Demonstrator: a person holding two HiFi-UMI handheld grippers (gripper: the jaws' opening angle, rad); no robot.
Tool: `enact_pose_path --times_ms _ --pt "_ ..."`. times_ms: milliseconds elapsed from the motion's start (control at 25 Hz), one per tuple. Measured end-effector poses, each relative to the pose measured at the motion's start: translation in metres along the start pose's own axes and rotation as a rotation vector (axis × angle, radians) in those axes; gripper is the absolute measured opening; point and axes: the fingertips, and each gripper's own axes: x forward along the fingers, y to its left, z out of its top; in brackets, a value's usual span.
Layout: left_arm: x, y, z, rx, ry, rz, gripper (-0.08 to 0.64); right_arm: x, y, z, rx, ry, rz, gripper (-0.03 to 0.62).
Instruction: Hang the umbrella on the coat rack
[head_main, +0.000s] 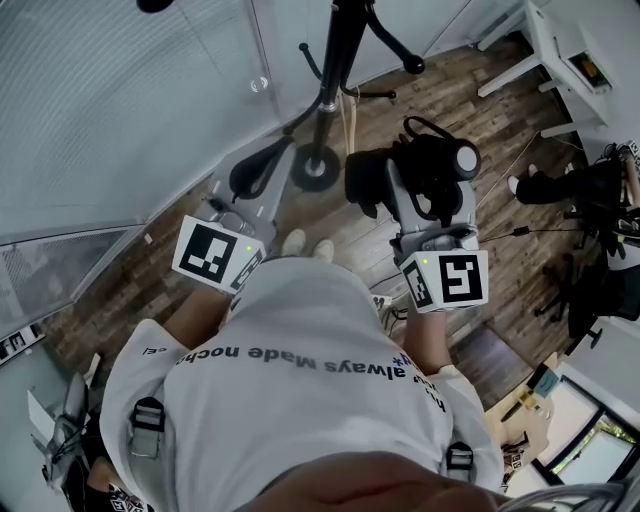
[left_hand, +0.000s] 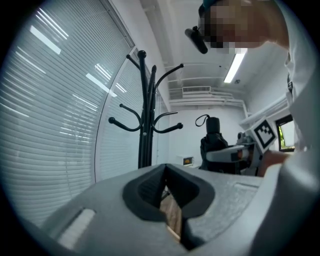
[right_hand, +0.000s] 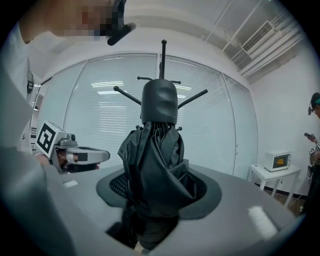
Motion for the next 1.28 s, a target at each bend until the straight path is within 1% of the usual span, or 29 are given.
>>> enact_pose_path --times_ms 280,560,920,1280 --pt "0.003 0.008 0.002 0.004 -0.006 0.025 0.002 0.021 -0.006 0.013 -0.011 -0.012 0.032 0.233" --pt "0.005 0.013 0.002 -0.003 -0.009 0.038 0.002 0.039 -0.015 0.018 -0.017 -0.006 0.038 0.233" --pt "0.000 0.024 -0.002 -0.003 -0.002 0.054 0.002 0.056 -0.022 0.008 0.003 0.038 0.018 0.233" --pt "0.001 0.027 -0.003 -0.008 0.002 0.055 0.002 0.064 -0.033 -0.010 0.021 0.086 -0.002 0.233"
